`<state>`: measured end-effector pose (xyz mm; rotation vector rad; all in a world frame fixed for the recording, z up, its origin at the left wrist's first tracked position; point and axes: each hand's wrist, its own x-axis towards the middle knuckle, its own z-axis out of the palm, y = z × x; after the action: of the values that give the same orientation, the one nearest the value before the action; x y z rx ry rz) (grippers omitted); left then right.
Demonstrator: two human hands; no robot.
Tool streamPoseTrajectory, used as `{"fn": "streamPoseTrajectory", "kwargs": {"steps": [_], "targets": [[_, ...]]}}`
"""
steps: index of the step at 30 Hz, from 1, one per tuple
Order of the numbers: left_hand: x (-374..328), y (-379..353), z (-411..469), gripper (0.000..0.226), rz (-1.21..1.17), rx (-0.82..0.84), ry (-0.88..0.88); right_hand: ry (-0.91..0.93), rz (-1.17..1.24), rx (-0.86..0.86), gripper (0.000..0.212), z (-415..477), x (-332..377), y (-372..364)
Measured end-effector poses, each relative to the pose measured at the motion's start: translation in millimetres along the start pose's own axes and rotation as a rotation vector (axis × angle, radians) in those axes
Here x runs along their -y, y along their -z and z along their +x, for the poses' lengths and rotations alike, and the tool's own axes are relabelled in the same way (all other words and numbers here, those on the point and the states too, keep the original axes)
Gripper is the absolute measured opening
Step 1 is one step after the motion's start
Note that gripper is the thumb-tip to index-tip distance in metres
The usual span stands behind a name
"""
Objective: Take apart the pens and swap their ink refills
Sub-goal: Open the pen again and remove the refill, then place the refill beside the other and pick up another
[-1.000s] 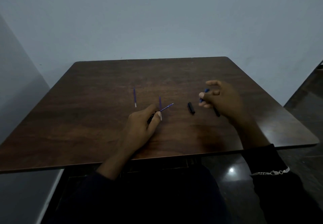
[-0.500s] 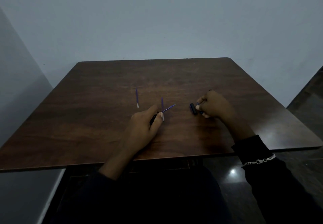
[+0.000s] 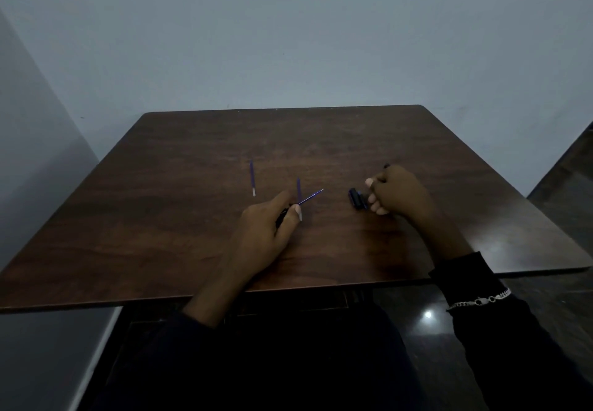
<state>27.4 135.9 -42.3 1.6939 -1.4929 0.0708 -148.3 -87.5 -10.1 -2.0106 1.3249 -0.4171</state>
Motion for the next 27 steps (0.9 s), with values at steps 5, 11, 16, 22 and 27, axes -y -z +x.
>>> {"fn": "streamPoseTrajectory", "kwargs": {"steps": [5,11,16,22,27], "targets": [[-0.9,0.2,0.0,0.022,-0.008,-0.009,0.005,0.157,-0.016,-0.180,0.019,-22.4,13.9,6.1],[-3.4,1.0,2.1,0.031,-0.045,-0.050,0.011,0.311,0.468,0.086,0.012,-60.9,39.2,-10.9],[-3.5,1.2,2.1,0.031,-0.036,-0.081,-0.009,0.268,0.773,0.261,0.005,-78.0,45.0,-53.5],[-3.1,0.9,0.9,0.022,-0.029,-0.075,-0.016,0.280,0.911,0.247,0.009,-85.1,44.7,-72.3],[-3.2,2.2,0.8,0.019,-0.027,-0.065,-0.044,0.256,0.941,0.216,0.006,-85.9,47.2,-78.3]]}}
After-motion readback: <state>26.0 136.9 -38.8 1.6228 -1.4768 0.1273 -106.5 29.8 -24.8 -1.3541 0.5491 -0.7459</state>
